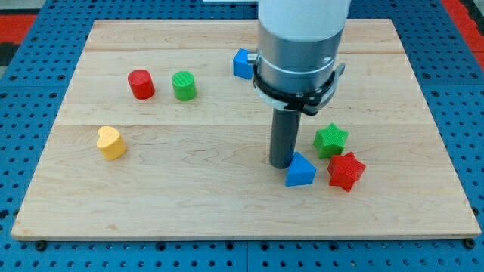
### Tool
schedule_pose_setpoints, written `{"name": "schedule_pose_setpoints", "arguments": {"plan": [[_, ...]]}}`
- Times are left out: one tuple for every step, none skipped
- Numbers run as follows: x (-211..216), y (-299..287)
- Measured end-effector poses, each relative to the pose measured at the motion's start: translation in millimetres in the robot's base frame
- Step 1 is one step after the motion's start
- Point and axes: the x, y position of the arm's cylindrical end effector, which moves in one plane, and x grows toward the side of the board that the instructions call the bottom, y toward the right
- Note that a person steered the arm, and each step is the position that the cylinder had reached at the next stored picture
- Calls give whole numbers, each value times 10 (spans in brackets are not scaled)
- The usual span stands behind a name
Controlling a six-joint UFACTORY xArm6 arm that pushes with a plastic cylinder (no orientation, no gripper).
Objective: Drag the yellow hexagon into group of blocks
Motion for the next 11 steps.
{"name": "schedule_pose_setpoints", "arguments": {"plan": [[-164, 55], [-584, -639], [-1101, -843], [-1689, -664], [-1802, 104], [-1558, 919], [-1124, 761], [-1653, 755], [-1898, 543], [-1372, 423], [-1084, 397]]}}
